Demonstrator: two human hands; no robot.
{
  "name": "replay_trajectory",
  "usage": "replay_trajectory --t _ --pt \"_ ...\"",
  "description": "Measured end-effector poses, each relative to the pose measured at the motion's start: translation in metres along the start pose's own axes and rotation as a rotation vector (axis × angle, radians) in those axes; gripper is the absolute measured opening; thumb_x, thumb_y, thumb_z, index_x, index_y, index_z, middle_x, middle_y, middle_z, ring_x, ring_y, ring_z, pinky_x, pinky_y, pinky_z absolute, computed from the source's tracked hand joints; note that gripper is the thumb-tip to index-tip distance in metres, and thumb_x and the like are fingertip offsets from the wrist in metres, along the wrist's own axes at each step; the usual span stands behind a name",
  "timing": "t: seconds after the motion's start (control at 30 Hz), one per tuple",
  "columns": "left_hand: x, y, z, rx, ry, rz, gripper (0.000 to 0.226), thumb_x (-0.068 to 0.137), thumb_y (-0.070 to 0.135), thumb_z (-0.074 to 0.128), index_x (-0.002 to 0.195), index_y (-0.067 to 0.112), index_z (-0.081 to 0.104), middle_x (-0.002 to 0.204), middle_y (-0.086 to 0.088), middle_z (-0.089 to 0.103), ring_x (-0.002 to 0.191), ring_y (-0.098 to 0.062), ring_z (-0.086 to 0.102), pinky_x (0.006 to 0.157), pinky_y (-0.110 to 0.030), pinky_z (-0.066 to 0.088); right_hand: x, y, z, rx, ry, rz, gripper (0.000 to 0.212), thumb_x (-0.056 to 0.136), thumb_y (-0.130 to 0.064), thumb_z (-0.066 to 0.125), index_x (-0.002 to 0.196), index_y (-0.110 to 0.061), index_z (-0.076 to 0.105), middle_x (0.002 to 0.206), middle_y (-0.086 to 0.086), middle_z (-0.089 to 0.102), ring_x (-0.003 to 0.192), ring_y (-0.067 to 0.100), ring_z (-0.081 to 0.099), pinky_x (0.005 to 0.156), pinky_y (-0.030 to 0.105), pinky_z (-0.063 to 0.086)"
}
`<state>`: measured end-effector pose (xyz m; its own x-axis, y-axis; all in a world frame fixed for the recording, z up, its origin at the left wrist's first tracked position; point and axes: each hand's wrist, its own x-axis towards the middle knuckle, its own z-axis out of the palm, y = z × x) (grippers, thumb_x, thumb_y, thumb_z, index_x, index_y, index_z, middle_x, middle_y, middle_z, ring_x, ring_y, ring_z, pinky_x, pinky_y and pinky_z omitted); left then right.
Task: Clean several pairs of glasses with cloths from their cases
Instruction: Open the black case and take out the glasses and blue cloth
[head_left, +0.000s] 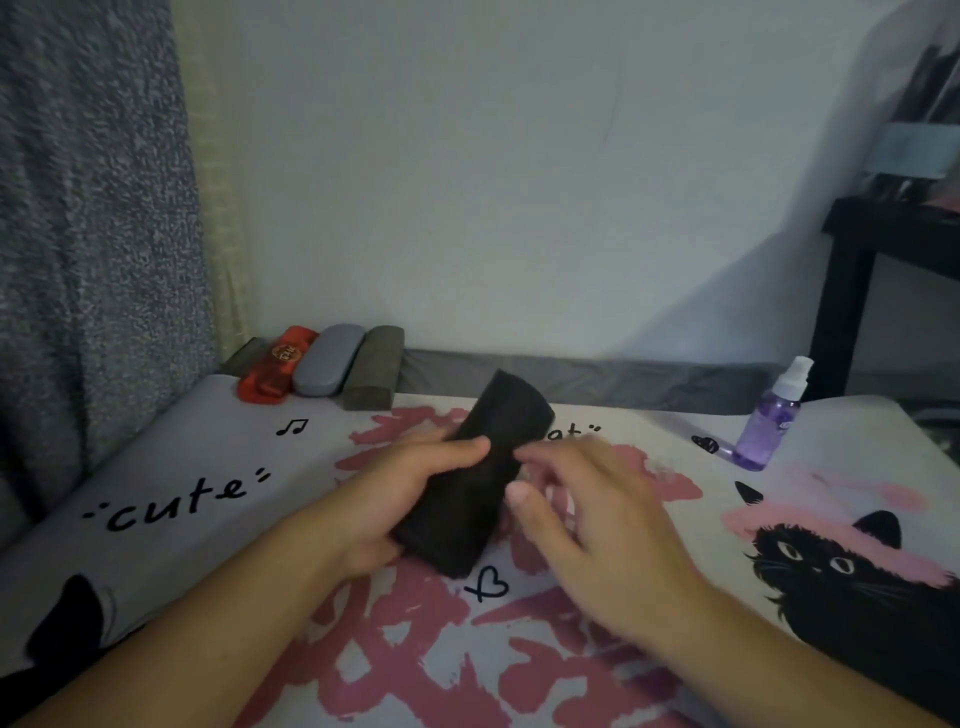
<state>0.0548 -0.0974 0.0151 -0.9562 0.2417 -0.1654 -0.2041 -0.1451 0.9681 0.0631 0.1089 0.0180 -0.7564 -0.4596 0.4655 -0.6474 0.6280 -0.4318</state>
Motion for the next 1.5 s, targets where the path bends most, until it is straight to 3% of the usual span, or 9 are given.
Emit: replay_trajectory --t 0.17,0.27,0.47,0.6,0.73,1.0,1.23,1.33,1.5 --pt "-0.006 0.012 -0.019 0.317 -0.327 -0.211 0.048 0.092 0.04 0.066 0.136 0.021 0.061 0.131 -0.015 0.066 0.117 -0.033 0.066 0.103 -0.049 0.05 0.011 0.023 -0.021 -0.073 -0.372 -0.216 0.085 0.083 -0.066 0.068 0.154 -0.048 0.025 0.156 -0.03 0.013 0.147 -0.006 0.005 0.114 0.019 0.015" --pt "-0.003 0.01 -0.015 0.353 -0.236 -0.16 0.047 0.094 0.04 0.064 0.132 0.012 0.063 0.131 -0.018 0.065 0.124 -0.037 0.061 0.112 -0.057 0.041 0.004 0.024 -0.013 0.002 -0.52 -0.184 0.087 0.083 -0.061 0.071 0.154 -0.053 0.021 0.148 -0.033 0.02 0.136 -0.011 0.021 0.111 0.015 0.028" --pt "-0.004 0.003 -0.02 0.438 0.128 0.203 0.036 0.093 0.055 0.06 0.123 0.037 0.067 0.119 0.006 0.072 0.116 -0.014 0.066 0.107 -0.047 0.048 0.009 0.052 -0.015 0.046 -0.371 0.012 0.071 0.085 -0.056 0.072 0.147 -0.048 0.04 0.121 -0.027 0.038 0.119 -0.012 0.035 0.096 0.015 0.035" --pt "-0.006 -0.01 -0.016 0.967 0.018 0.26 0.071 0.08 0.041 0.083 0.136 0.061 0.044 0.13 0.033 0.048 0.125 0.01 0.047 0.105 -0.02 0.042 0.01 0.068 -0.016 0.034 -0.37 0.104 0.077 0.085 -0.054 0.073 0.152 -0.041 0.037 0.126 -0.021 0.04 0.119 -0.003 0.039 0.105 0.022 0.037" --pt "-0.003 -0.014 -0.012 0.922 0.049 0.272 0.084 0.08 0.034 0.084 0.141 0.063 0.035 0.131 0.038 0.044 0.121 0.022 0.041 0.093 -0.002 0.041 0.011 0.076 -0.029 0.151 -0.456 0.163 0.073 0.087 -0.04 0.078 0.149 -0.046 0.041 0.133 -0.024 0.047 0.125 -0.007 0.044 0.108 0.019 0.036" --pt "-0.003 -0.012 -0.014 0.894 0.016 0.22 0.11 0.08 0.026 0.085 0.139 0.077 0.007 0.136 0.035 0.033 0.123 0.018 0.038 0.09 -0.003 0.041 0.02 0.082 -0.042 0.267 -0.262 0.286 0.03 0.095 -0.034 0.068 0.125 -0.034 0.068 0.114 -0.022 0.072 0.105 -0.015 0.061 0.097 0.015 0.05" --pt "-0.006 -0.009 -0.011 0.88 0.013 0.174 0.095 0.086 0.04 0.077 0.14 0.073 0.006 0.13 0.03 0.044 0.122 0.007 0.047 0.102 -0.016 0.043 0.012 0.082 -0.048 0.273 -0.549 0.165 0.064 0.082 -0.03 0.084 0.138 -0.042 0.056 0.134 -0.023 0.056 0.127 -0.007 0.049 0.11 0.02 0.039" --pt "-0.007 -0.008 -0.013 0.843 0.014 0.147 0.097 0.083 0.035 0.081 0.143 0.069 0.013 0.133 0.028 0.048 0.125 0.003 0.05 0.109 -0.029 0.045 0.013 0.08 -0.048 0.338 -0.461 0.226 0.049 0.086 -0.026 0.08 0.13 -0.04 0.065 0.124 -0.019 0.068 0.117 0.002 0.062 0.106 0.027 0.048" --pt "-0.005 -0.011 -0.011 0.803 0.051 0.185 0.127 0.074 0.024 0.09 0.145 0.07 -0.005 0.15 0.031 0.027 0.133 0.015 0.035 0.111 -0.018 0.036 0.018 0.077 -0.037 0.424 -0.143 0.413 0.027 0.102 -0.042 0.052 0.125 -0.037 0.066 0.111 -0.02 0.072 0.104 -0.003 0.066 0.092 0.019 0.049"
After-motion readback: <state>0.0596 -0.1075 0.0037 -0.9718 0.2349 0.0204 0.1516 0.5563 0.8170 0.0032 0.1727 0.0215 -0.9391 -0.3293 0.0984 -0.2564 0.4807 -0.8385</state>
